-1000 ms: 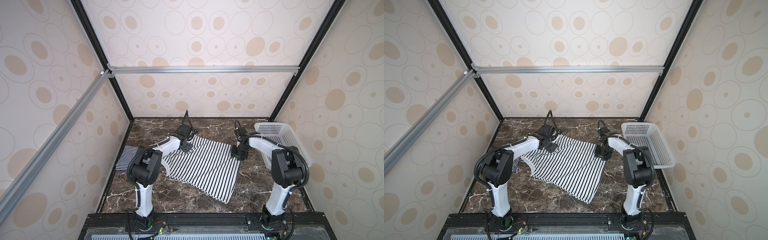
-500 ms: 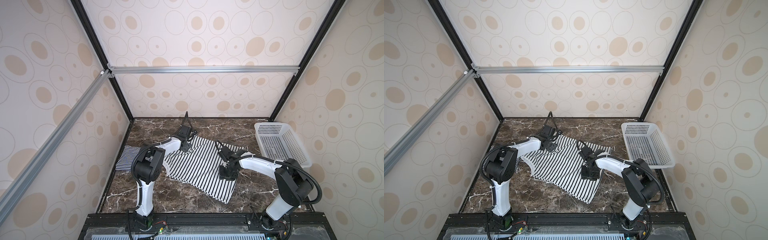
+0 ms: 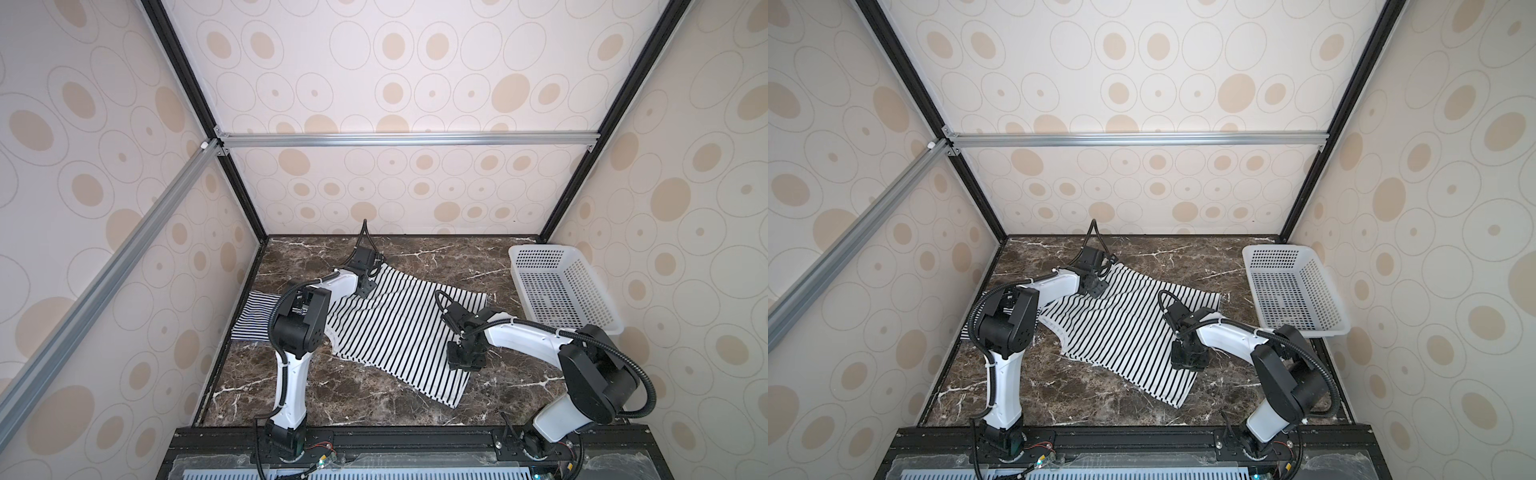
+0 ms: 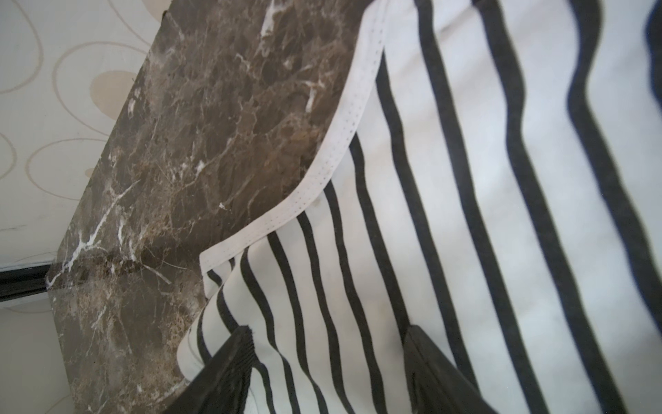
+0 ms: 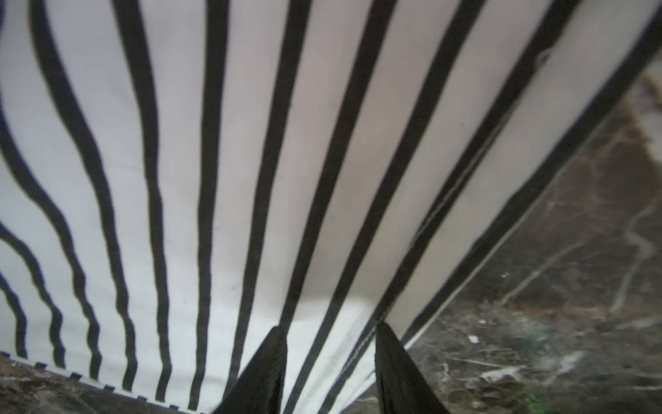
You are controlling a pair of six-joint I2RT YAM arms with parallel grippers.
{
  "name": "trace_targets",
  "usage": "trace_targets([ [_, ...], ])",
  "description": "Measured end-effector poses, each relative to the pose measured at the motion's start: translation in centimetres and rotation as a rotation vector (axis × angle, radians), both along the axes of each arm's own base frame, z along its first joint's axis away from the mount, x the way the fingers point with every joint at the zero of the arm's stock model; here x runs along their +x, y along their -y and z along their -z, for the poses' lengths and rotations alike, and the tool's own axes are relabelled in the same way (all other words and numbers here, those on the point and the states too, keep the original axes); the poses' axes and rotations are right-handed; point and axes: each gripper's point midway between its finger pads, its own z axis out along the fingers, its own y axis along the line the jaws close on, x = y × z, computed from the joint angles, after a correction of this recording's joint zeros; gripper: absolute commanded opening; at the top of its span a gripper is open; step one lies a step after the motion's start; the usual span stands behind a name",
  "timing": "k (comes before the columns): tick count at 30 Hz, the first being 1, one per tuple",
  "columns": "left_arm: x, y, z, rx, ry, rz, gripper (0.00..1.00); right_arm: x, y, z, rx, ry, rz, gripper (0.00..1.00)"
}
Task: Fold and stack tank tops
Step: Rotate the tank top at the center of the table.
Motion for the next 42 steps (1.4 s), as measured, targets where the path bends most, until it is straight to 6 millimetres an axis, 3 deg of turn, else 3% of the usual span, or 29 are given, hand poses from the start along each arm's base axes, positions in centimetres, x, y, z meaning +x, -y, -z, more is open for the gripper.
trace_targets([
  [6,-1.4,-0.6,0.1,0.001,-0.004,-0.002,0.66,1.9,3.0,0.0,0.004,-0.002,0.073,0.43],
  [9,-2.6,-1.0,0.1,0.004,-0.017,-0.001,0.66,2.3,3.5,-0.1,0.011,-0.006,0.077,0.43],
  [13,-3.6,-1.4,0.2,0.006,-0.028,0.0,0.67,2.6,2.1,-1.3,0.061,0.022,0.047,0.45],
  [18,-3.6,-1.3,0.2,0.006,-0.027,0.0,0.66,2.0,-1.9,-3.7,0.161,0.087,-0.042,0.45],
  [22,-2.9,-1.1,0.1,0.004,-0.021,-0.001,0.67,0.8,-4.8,-3.3,0.208,0.071,-0.095,0.45],
  [25,-1.9,-0.8,0.1,0.004,-0.013,-0.003,0.67,-0.1,-6.1,-1.9,0.22,0.038,-0.112,0.45],
  [29,-0.8,-0.5,0.0,0.001,0.0,-0.005,0.66,-1.3,-6.1,0.2,0.211,-0.011,-0.103,0.45],
  [37,-0.3,-0.4,0.0,0.005,0.004,-0.008,0.66,-1.2,-6.0,0.3,0.218,0.003,-0.09,0.45],
  [42,-0.3,-0.6,0.0,0.012,0.006,-0.011,0.66,-1.3,-4.5,0.3,0.226,0.008,-0.059,0.45],
])
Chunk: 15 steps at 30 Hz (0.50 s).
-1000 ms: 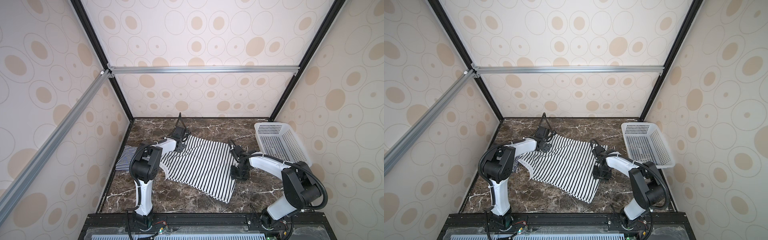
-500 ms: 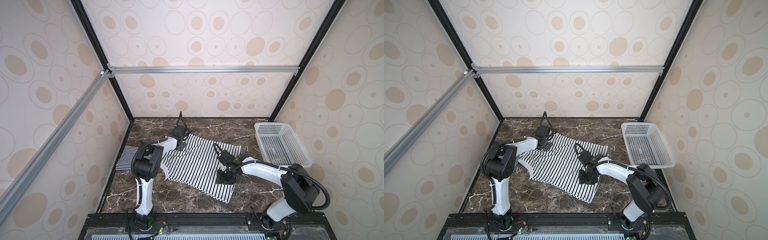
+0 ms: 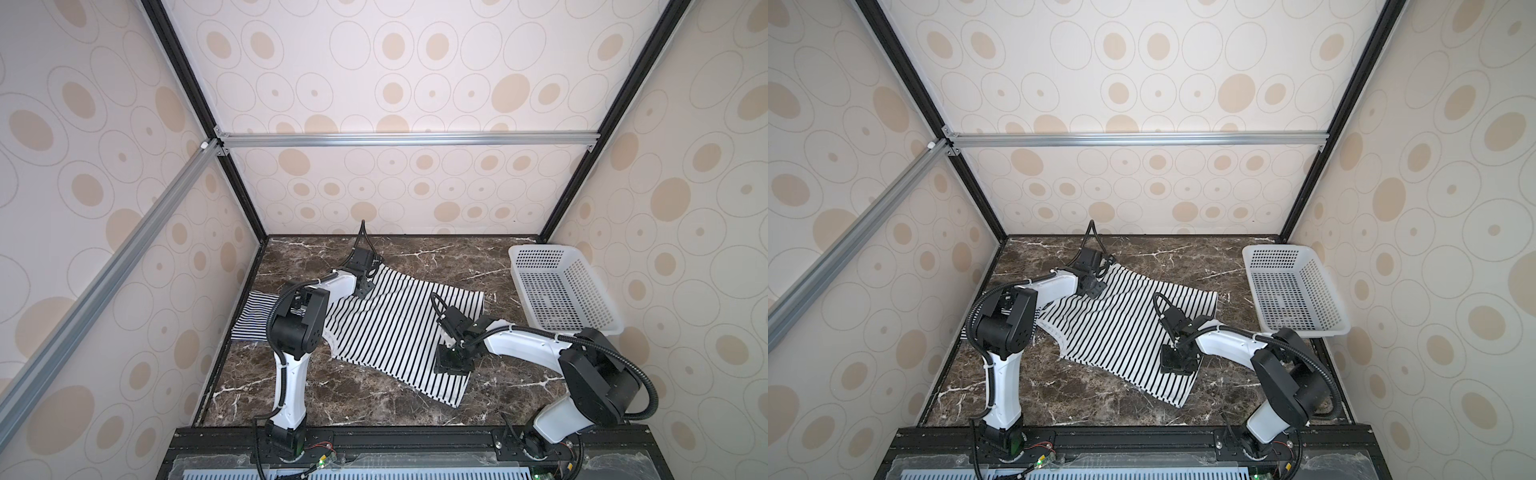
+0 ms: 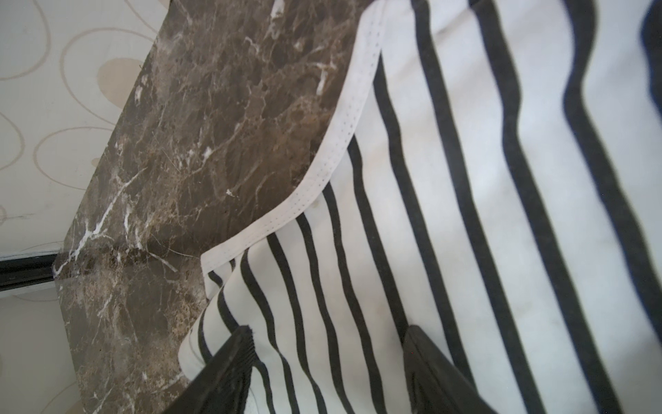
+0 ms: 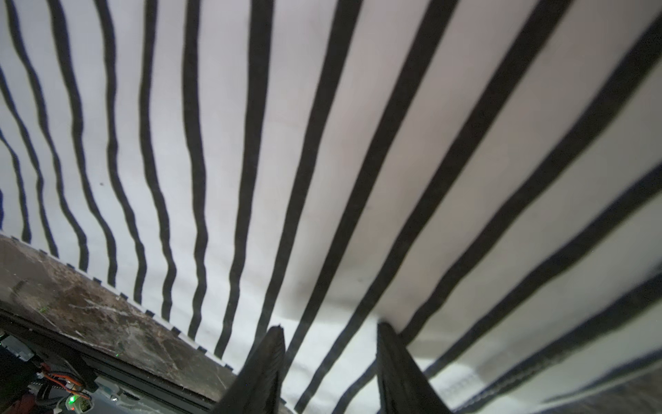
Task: Fold and stack tank tops
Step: Rotate the tank top at the center of the table.
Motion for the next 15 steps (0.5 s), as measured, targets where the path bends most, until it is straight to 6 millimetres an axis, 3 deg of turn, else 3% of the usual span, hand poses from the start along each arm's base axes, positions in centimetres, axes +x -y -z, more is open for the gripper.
trace_targets([
  [7,-0.4,-0.1,0.1,-0.008,0.007,0.002,0.66,0.2,2.3,0.0,-0.018,-0.014,0.035,0.45],
  [15,-4.4,-1.6,0.3,-0.003,-0.014,0.001,0.66,1.1,4.5,0.0,-0.05,-0.037,0.054,0.45],
])
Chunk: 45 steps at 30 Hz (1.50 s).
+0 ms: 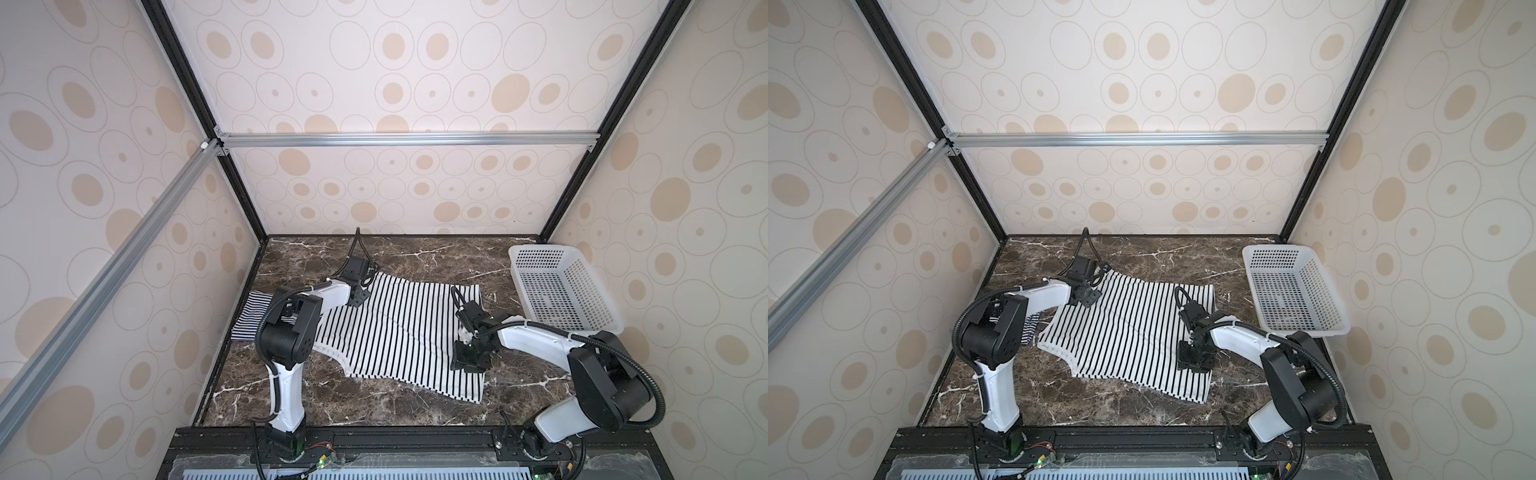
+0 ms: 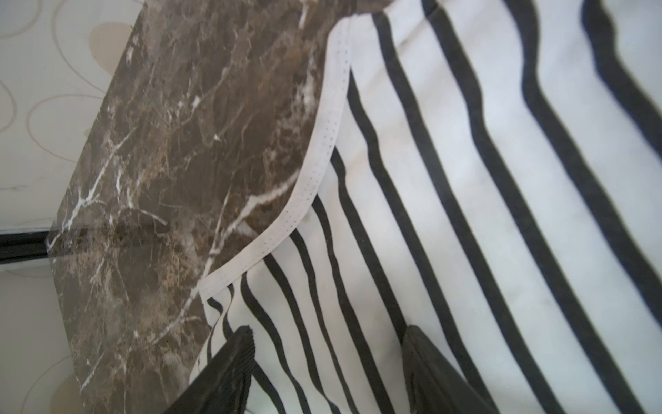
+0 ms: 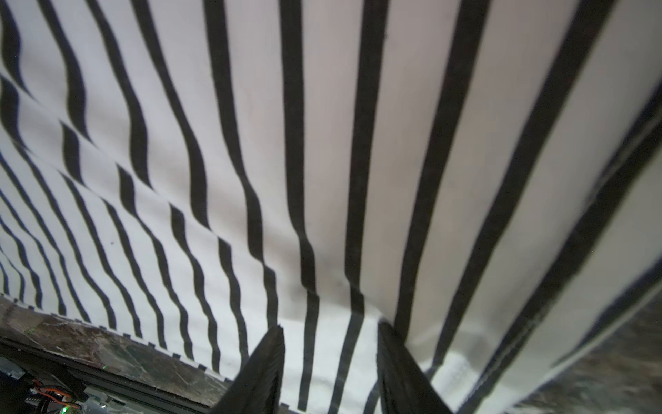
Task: Fold and stack tank tops
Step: Rotate the tank top at the center of the table.
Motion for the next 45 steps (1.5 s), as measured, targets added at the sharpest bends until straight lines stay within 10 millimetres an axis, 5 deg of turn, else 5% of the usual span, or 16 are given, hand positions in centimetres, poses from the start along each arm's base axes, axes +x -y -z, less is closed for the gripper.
trace_targets([
  [12,-4.3,-1.9,0.1,-0.01,-0.02,-0.037,0.67,1.1,0.2,0.1,-0.035,-0.053,-0.038,0.45],
  [32,-3.6,-0.5,0.2,-0.085,-0.048,-0.024,0.68,2.6,-0.6,-0.1,-0.027,-0.036,-0.054,0.45],
  [38,-3.8,-0.5,-1.2,-0.096,-0.034,-0.019,0.68,2.9,-0.5,-1.2,-0.021,-0.001,-0.05,0.46],
  [45,-3.1,-2.6,-2.6,-0.08,0.005,-0.058,0.69,3.9,-0.8,-2.8,-0.003,0.05,-0.049,0.46],
])
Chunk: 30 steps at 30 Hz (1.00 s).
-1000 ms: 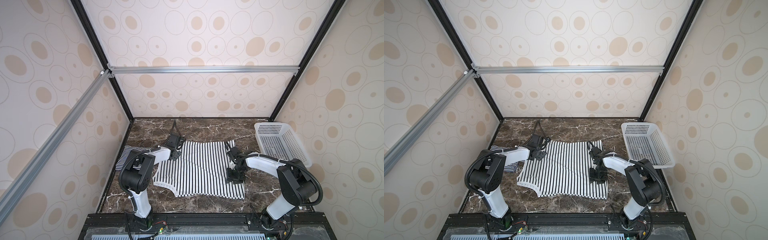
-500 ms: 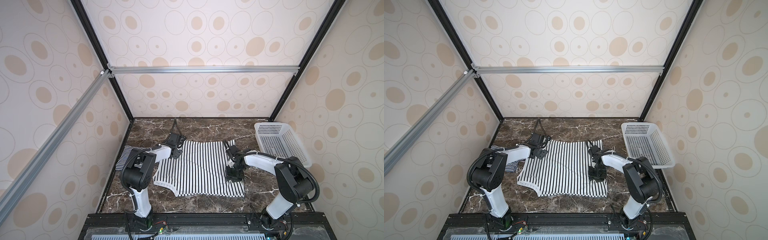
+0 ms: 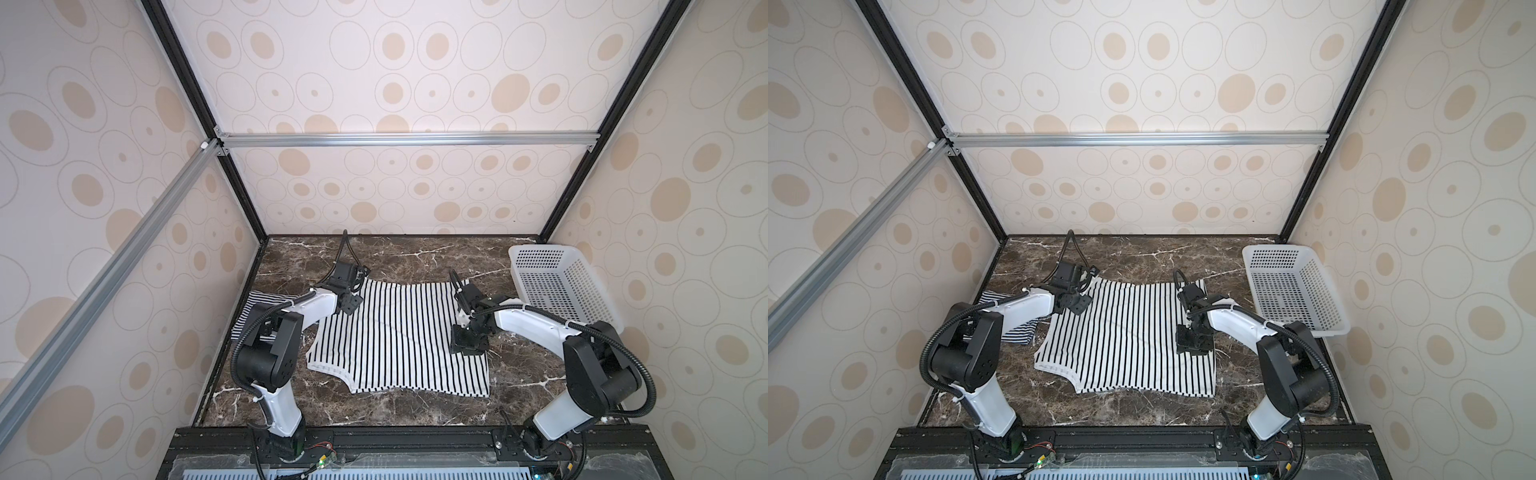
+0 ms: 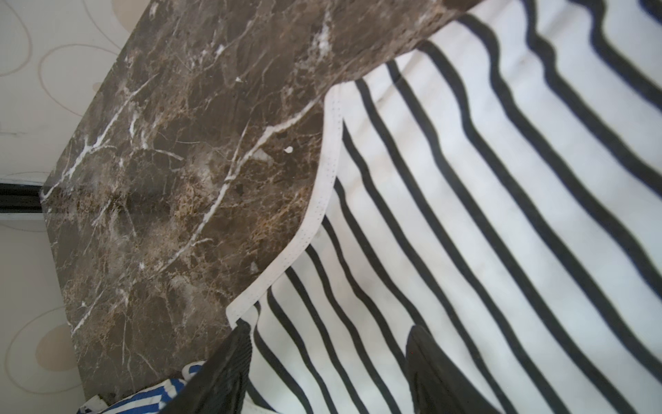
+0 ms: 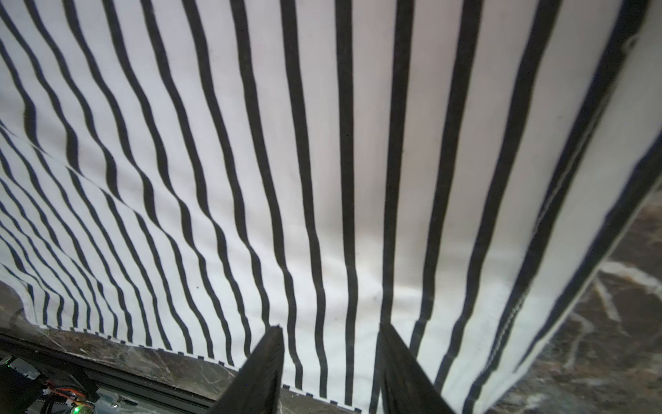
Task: Fold and stack tank tops
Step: Rotate the tank top at the center of the table.
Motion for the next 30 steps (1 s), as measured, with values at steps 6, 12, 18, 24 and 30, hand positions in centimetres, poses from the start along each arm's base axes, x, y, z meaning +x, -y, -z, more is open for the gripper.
trace_targets([
  [6,0.9,-5.5,-0.1,0.009,0.007,-0.113,0.68,0.1,-0.1,-0.1,0.003,0.002,0.0,0.46],
  [12,1.2,-9.2,-0.2,0.01,0.011,-0.185,0.68,0.3,-0.2,-0.3,0.008,0.006,0.0,0.46],
  [18,1.8,-9.9,0.8,0.033,0.002,-0.18,0.68,0.3,-0.3,-0.3,0.01,0.008,0.005,0.46],
  [24,2.4,-9.8,2.2,0.035,-0.026,-0.171,0.68,0.4,-0.3,-0.3,0.01,0.008,0.012,0.46],
  [30,3.0,-10.0,1.8,0.049,-0.003,-0.172,0.68,0.2,-0.2,0.1,0.009,0.001,0.023,0.46],
])
